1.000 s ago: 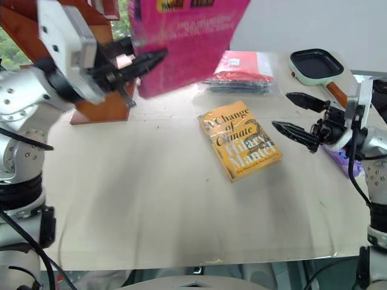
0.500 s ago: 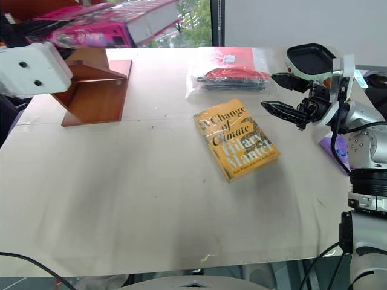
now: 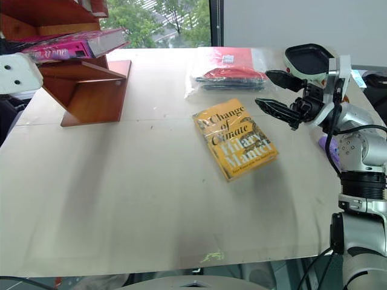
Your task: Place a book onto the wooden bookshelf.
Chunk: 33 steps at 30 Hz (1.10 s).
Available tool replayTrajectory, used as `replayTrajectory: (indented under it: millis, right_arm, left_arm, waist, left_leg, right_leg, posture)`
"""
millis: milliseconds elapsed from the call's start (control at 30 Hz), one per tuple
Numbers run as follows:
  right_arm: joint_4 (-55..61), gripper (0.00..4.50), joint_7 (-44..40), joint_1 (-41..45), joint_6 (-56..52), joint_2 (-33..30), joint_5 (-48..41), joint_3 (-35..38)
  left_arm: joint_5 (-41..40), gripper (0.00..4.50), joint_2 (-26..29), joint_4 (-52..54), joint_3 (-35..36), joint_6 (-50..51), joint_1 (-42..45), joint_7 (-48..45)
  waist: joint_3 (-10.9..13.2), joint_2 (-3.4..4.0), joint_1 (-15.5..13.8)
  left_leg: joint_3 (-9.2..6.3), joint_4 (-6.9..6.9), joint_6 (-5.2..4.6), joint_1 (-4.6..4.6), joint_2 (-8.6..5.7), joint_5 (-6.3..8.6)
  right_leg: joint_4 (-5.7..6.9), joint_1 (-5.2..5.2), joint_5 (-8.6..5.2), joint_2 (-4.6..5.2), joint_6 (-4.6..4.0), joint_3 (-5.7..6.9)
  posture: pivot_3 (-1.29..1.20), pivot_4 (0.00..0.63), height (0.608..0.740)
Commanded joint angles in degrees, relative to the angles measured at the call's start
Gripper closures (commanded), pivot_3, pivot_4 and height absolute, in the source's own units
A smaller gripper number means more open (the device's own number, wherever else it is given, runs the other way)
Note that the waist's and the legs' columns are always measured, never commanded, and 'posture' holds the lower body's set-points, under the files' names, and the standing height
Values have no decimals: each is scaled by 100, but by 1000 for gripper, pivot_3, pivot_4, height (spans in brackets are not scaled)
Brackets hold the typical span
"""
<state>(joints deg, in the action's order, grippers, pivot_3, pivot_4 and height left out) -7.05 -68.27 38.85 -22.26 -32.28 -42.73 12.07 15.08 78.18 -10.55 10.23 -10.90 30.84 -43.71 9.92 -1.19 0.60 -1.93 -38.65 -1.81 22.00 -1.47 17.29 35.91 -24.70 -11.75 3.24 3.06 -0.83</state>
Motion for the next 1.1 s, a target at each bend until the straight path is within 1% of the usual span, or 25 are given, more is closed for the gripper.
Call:
replayTrajectory:
  millis: [33, 200, 233, 267, 367, 467, 567, 633, 733, 800, 867, 933, 1000, 1033, 1100]
  right_arm:
    - [360, 0, 128, -101, 42, -18, -91, 191]
    - [534, 0, 258, -291, 76, 4, -106, 229]
    - [548, 0, 269, -309, 85, 5, -105, 228]
    - [570, 0, 285, -327, 85, 3, -112, 229]
    - [614, 0, 325, -381, 91, -8, -111, 242]
    - [636, 0, 339, -436, 86, -24, -113, 259]
    - [623, 0, 330, -458, 87, -36, -104, 245]
    - [582, 0, 309, -438, 85, -52, -96, 239]
    - [499, 0, 322, -470, 61, -76, -98, 282]
    - [410, 0, 361, -629, 3, -128, -106, 381]
    - [248, 0, 127, -986, 230, -336, 203, 337]
    - [-19, 0, -20, -1338, 593, -487, 540, 310]
    - [-486, 0, 88, -1609, 1353, -538, 1124, 244]
    - [-667, 0, 134, -1674, 1681, -535, 1335, 219]
    - [-1125, 0, 286, -1878, 2241, -570, 1840, 93]
  left_arm:
    - [158, 3904, 60, -502, -259, -163, 508, 82]
    - [317, 3904, -73, -1259, -681, -275, 1050, 116]
    - [375, 2894, -85, -1372, -739, -269, 1142, 157]
    - [429, 2721, -87, -1483, -796, -262, 1239, 194]
    - [555, 1460, -48, -1673, -862, -173, 1456, 283]
    - [550, 16, 22, -1688, -793, -92, 1423, 283]
    - [473, 16, 62, -1531, -620, -69, 1221, 381]
    - [299, 16, 7, -1238, -279, -32, 1016, 583]
    - [30, 16, -312, -635, 564, -132, 648, 1264]
    - [-391, 16, -724, 14, 1178, 8, 331, 1412]
    - [-1305, 16, -1337, 887, 1641, 350, 6, 1208]
    - [-2398, 16, -2001, 1865, 1832, 837, -455, 959]
    - [-3317, 16, -2602, 2690, 1784, 1616, -1113, 819]
    - [-3558, 16, -2768, 2941, 1771, 1911, -1351, 776]
    - [-4132, 16, -3093, 3530, 1495, 2595, -2275, 531]
  waist:
    - [0, 0, 4]
    - [-1, -2, 18]
    - [-1, -2, 24]
    - [-1, -2, 38]
    - [-2, -3, 51]
    - [-2, -3, 39]
    - [-2, -4, 38]
    - [-2, -4, 38]
    - [-4, -8, 27]
    - [-7, -13, 0]
    - [-11, -17, -38]
    - [-15, -15, -60]
    - [-30, -4, -64]
    - [-31, -5, -49]
    - [-30, -5, 7]
  left_leg:
    - [-2, 0, 0, 3, 0, 0]
    - [-2, 0, -1, 9, -3, 0]
    - [-1, 0, -1, 9, -3, 0]
    - [-1, 0, -1, 8, -3, 0]
    - [0, -1, 0, 4, -2, 0]
    - [-2, -8, 0, 2, 0, 0]
    - [0, -24, -1, 3, 0, 0]
    - [2, -33, -1, 3, -1, 1]
    - [-1, -49, -1, 5, 4, 1]
    - [-3, -53, -1, 4, 4, 1]
    - [-6, -56, -1, 5, 2, 1]
    - [-3, -58, -2, 3, -3, 1]
    - [1, -60, -6, 1, -6, 4]
    - [7, -70, -13, -2, -12, 8]
    - [13, -68, -13, -4, -14, 8]
  right_leg:
    - [4, 0, 0, 0, 0, 3]
    - [5, -2, 0, -2, 1, 6]
    - [5, -3, 0, -2, 1, 5]
    - [6, -3, 0, -2, 1, 5]
    - [17, -3, 0, -9, 1, 3]
    - [29, -3, 0, -9, 1, 4]
    - [41, -2, 0, -7, 1, 1]
    - [50, -3, 0, -6, 1, -2]
    - [60, -3, 0, -4, 1, 0]
    - [64, -3, 0, 1, 1, 0]
    - [66, -2, 0, 12, 1, 5]
    - [65, 2, 0, 43, 1, 4]
    - [65, 5, 1, 54, 2, 5]
    - [73, 3, 0, 66, 1, 6]
    - [68, 0, 0, 66, 2, 0]
  posture:
    - [0, 150, 740]
    - [0, 150, 740]
    - [0, 150, 740]
    - [0, 150, 740]
    - [0, 150, 740]
    - [0, 150, 740]
    - [0, 150, 740]
    - [0, 150, 740]
    - [0, 150, 740]
    - [0, 150, 740]
    - [0, 150, 740]
    - [0, 150, 740]
    - [0, 150, 740]
    - [0, 150, 740]
    - [0, 150, 740]
